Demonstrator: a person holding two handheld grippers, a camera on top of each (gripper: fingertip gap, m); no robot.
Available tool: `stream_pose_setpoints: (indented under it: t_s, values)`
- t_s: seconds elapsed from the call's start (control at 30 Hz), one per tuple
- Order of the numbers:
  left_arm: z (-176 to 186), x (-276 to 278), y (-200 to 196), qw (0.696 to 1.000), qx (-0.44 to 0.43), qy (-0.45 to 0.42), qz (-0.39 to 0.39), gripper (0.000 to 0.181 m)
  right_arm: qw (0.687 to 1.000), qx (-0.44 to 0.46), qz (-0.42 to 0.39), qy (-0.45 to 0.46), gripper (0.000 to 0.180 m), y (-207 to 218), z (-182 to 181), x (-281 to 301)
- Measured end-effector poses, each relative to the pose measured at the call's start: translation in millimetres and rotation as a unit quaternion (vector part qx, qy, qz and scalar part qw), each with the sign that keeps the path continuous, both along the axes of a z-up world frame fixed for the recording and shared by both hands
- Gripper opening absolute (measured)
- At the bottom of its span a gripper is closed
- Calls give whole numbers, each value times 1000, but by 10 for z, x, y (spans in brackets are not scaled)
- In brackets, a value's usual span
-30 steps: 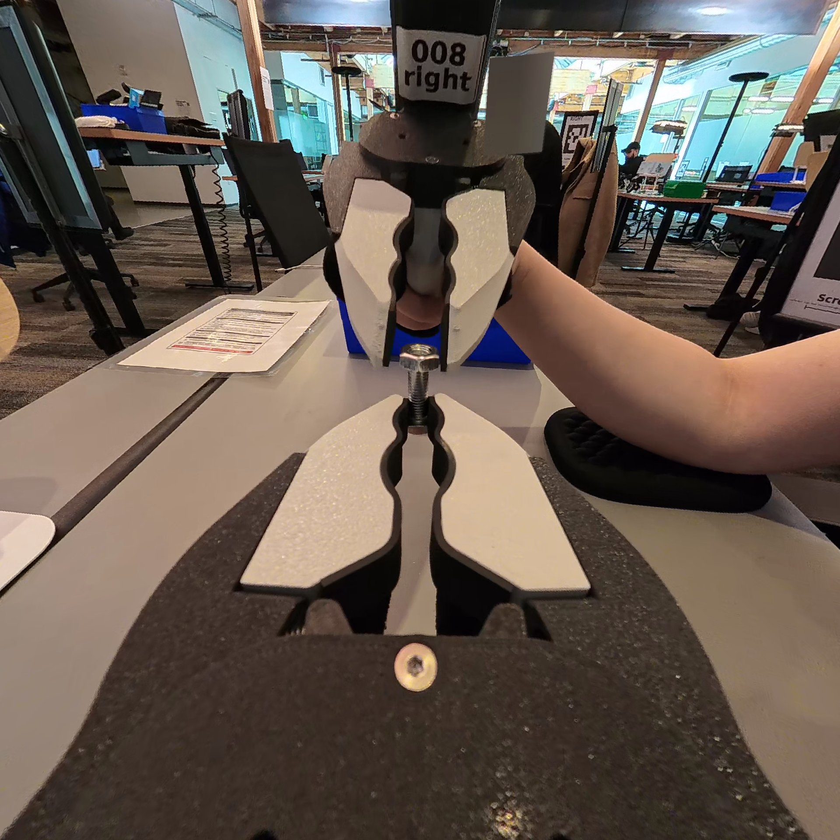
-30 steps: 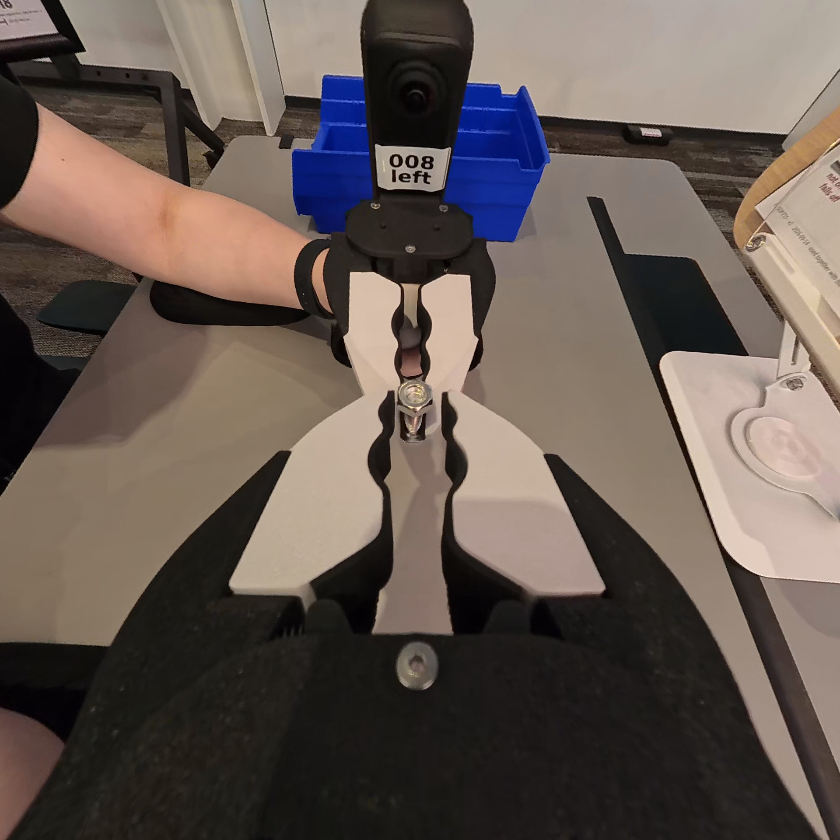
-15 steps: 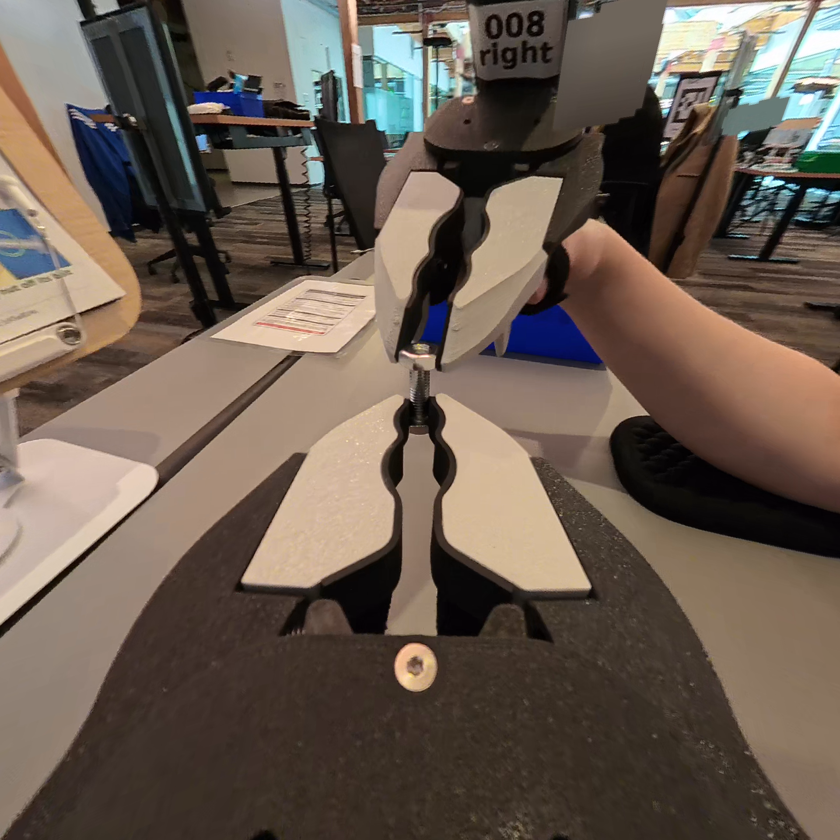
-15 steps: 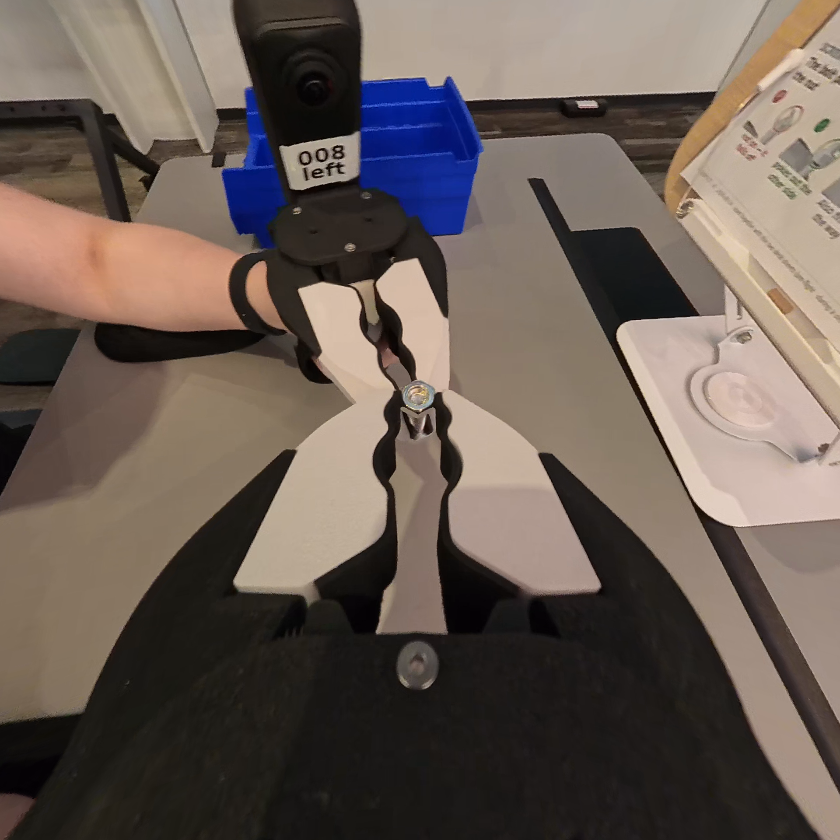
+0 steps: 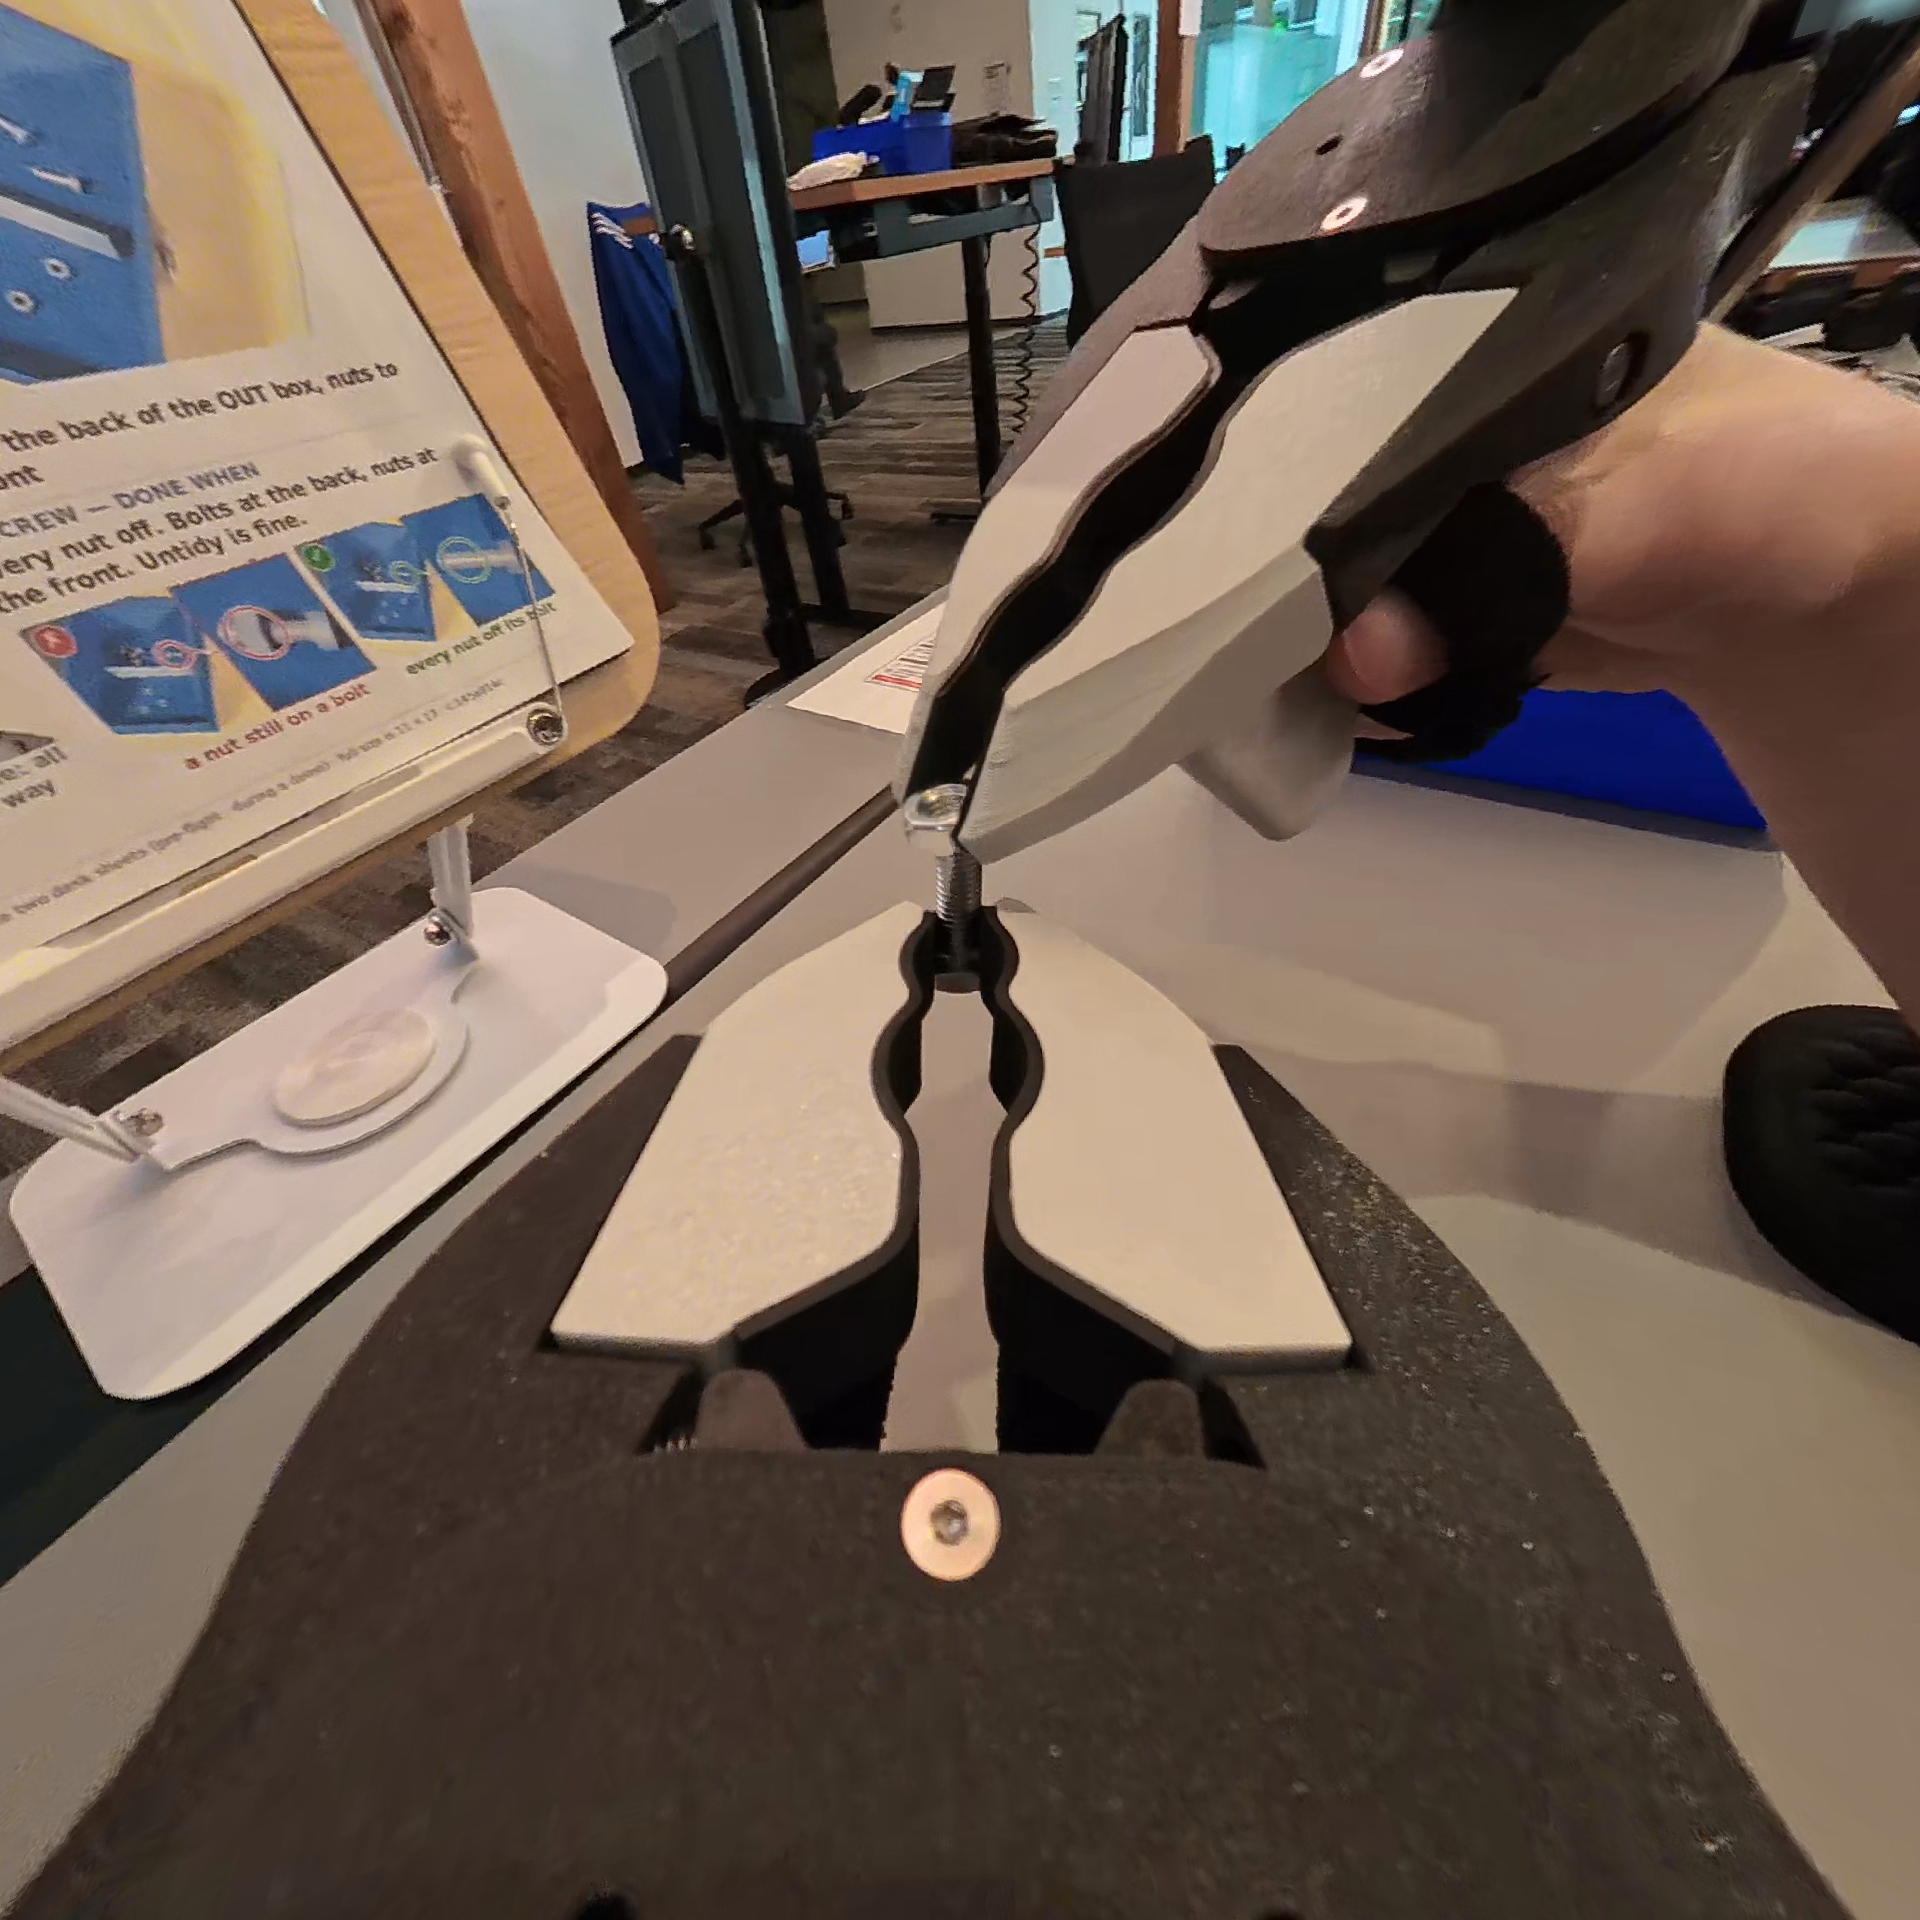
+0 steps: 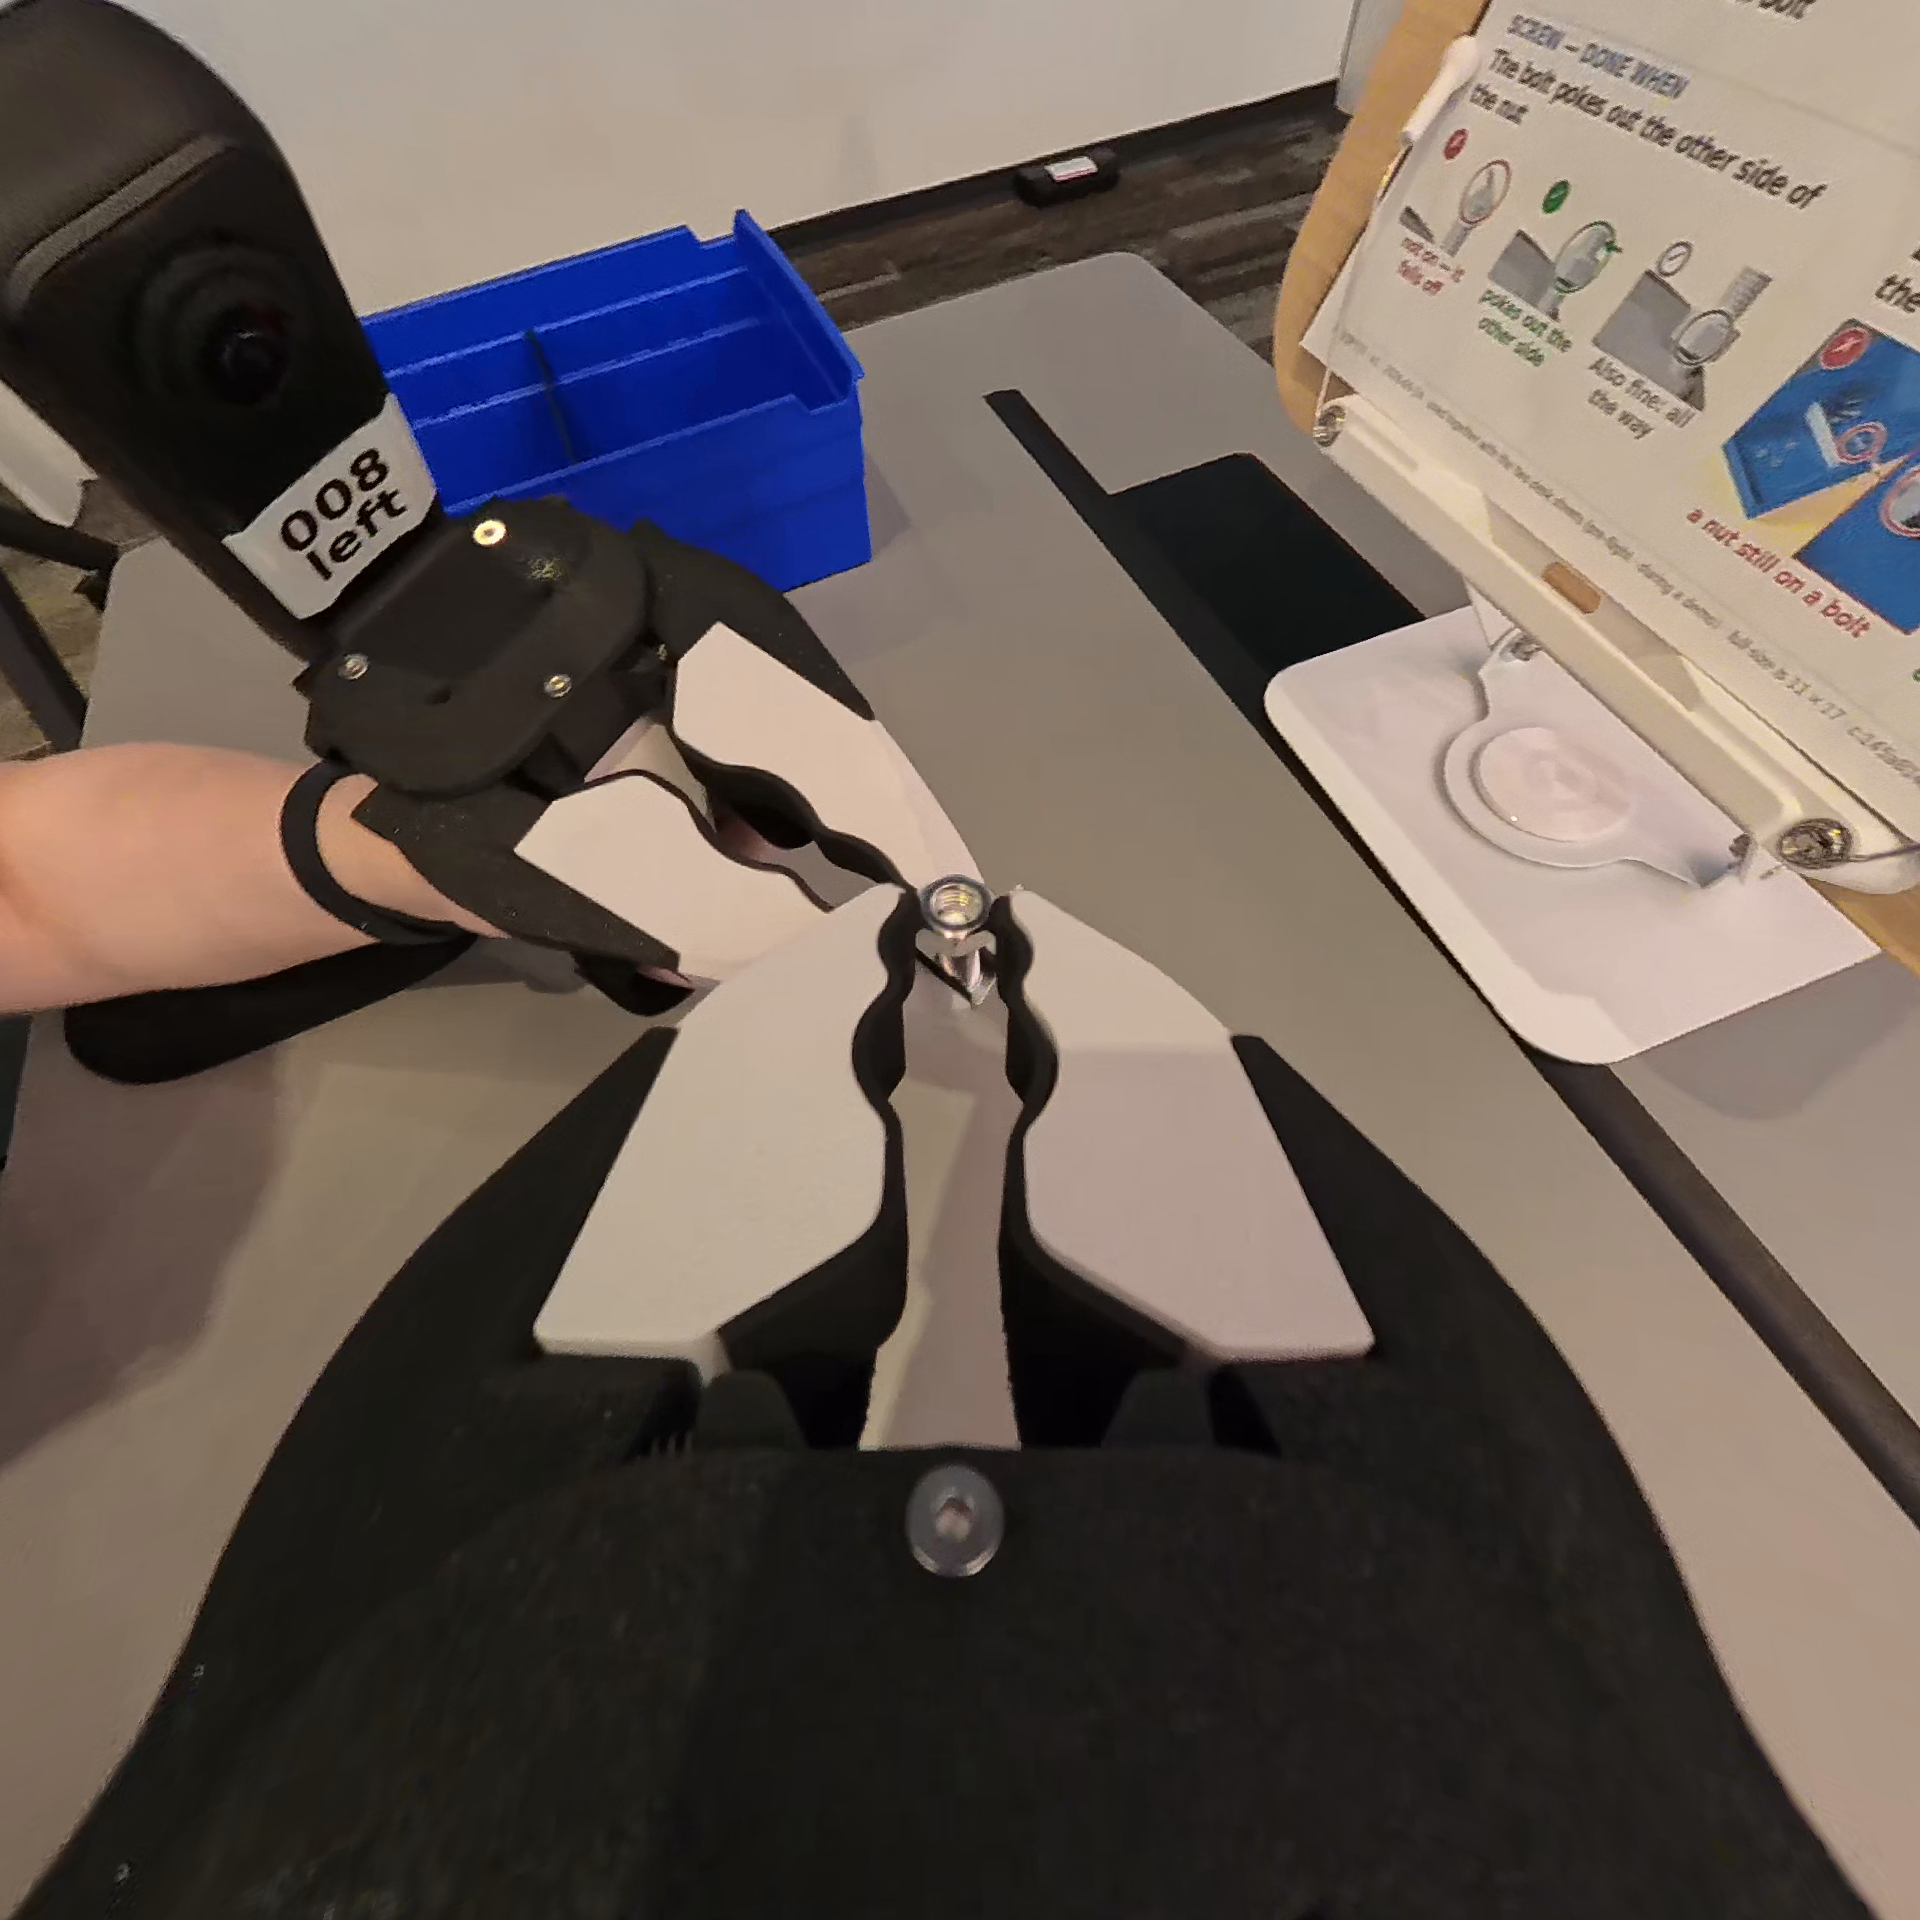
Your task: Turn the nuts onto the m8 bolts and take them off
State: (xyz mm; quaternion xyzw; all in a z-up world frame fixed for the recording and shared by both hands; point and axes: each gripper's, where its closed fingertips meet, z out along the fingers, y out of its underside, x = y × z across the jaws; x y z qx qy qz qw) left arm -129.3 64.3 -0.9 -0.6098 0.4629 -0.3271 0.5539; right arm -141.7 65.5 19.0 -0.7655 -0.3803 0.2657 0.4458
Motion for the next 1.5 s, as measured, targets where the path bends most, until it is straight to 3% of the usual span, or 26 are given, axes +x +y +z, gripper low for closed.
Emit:
stream_pose_setpoints:
  t_s: [0.27,0.83,1.4,1.5]
  values:
    - [68,-54,53,999,-25,-23,15,7,999,22,-31,-11,14,50,57,-44]
    - [47,16,-57,1000,-7,-8,-25,7,1000,5,28,7,14,-86,49,15]
    - [9,161,-584,977,-47,-4,-206,7,981,29,191,-1,14,-578,-13,161]
    - [-17,185,-618,976,-47,2,-211,7,982,19,190,-12,14,-605,-42,194]
